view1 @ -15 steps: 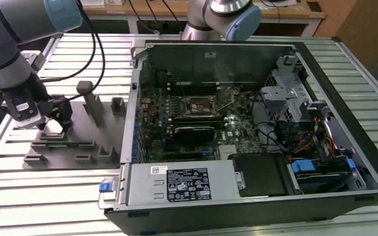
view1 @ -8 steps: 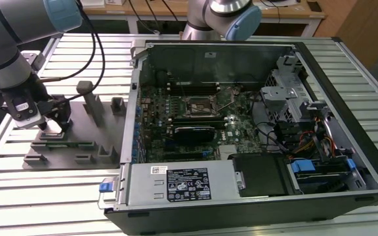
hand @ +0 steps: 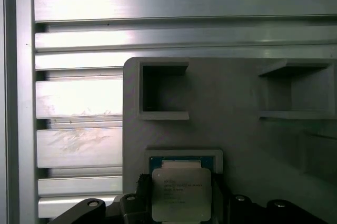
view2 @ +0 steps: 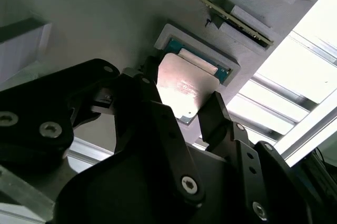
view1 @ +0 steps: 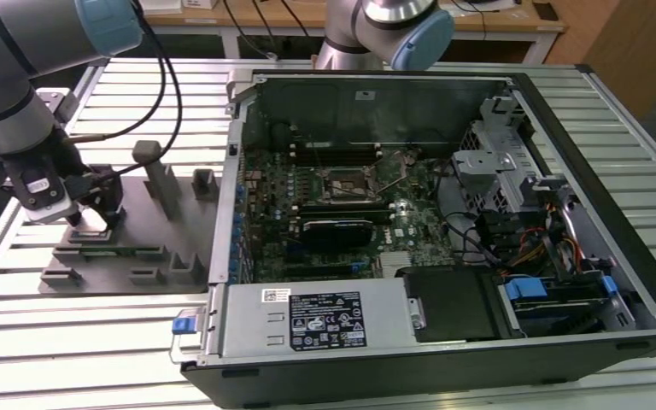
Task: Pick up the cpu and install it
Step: 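Pick up the cpu and move it towards the insertion slot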
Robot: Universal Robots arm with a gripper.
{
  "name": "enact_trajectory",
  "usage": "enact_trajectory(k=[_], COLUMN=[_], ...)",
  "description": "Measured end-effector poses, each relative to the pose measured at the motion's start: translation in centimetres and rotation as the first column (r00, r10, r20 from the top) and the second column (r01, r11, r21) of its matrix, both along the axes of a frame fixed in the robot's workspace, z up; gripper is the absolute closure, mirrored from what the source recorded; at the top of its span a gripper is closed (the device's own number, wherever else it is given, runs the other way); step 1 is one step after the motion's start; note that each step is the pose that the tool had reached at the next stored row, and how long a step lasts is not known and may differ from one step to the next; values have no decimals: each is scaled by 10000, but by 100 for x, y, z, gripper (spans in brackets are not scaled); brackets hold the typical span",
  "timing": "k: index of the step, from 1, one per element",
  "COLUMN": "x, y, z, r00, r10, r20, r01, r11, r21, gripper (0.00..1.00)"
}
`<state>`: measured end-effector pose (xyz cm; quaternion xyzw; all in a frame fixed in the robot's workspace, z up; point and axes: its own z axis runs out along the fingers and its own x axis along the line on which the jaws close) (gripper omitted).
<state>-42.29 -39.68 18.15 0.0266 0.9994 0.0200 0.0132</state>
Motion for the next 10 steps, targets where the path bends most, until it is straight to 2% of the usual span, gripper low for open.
enact_trajectory(k=[5, 10], x=[0, 0], y=[0, 0], z=[64, 165], r00=[10000, 10000], r10=[-1, 0], r20=[-1, -1], r01=[1, 0], r11=[10000, 10000], r21=[-1, -2], gripper=[45, 45])
